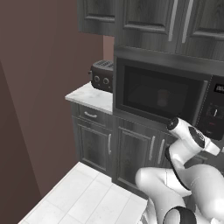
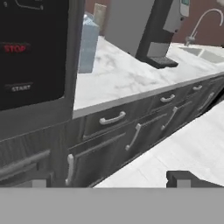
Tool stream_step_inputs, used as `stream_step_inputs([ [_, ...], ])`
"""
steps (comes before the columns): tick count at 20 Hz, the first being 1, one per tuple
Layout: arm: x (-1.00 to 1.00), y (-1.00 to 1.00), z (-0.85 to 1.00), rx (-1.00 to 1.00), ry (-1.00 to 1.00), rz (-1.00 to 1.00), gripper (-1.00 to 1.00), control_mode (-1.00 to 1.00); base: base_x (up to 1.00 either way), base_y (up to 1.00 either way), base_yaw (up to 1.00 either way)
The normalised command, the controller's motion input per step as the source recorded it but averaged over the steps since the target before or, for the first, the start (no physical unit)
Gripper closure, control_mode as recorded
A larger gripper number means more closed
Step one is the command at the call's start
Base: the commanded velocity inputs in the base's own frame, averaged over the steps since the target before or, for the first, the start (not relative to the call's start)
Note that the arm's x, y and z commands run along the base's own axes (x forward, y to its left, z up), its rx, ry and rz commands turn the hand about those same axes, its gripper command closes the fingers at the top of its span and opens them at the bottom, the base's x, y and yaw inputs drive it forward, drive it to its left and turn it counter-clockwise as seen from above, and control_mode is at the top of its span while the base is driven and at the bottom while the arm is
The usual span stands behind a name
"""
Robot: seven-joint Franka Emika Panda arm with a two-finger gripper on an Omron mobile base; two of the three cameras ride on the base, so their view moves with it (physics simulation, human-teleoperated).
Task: Place the microwavable item in the microwave. Then, close the microwave door and press the start button.
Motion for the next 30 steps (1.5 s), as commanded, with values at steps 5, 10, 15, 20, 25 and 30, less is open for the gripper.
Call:
stream_step_inputs([
  [5,0.0,-0.16,-0.14,-0.13,-0.56,-0.16,-1.0,-1.0,0.0,0.0,0.0],
  [10,0.0,-0.28,0.0,-0.07,-0.44,-0.08,-1.0,-1.0,0.0,0.0,0.0],
  [15,0.0,-0.25,-0.13,-0.05,-0.27,-0.07,-1.0,-1.0,0.0,0.0,0.0],
  [20,0.0,-0.17,-0.23,-0.01,-0.04,-0.12,-1.0,-1.0,0.0,0.0,0.0],
  [25,0.0,-0.12,-0.25,0.0,-0.01,-0.12,-1.0,-1.0,0.0,0.0,0.0],
  [30,0.03,-0.11,-0.01,0.0,-0.13,-0.05,-1.0,-1.0,0.0,0.0,0.0],
])
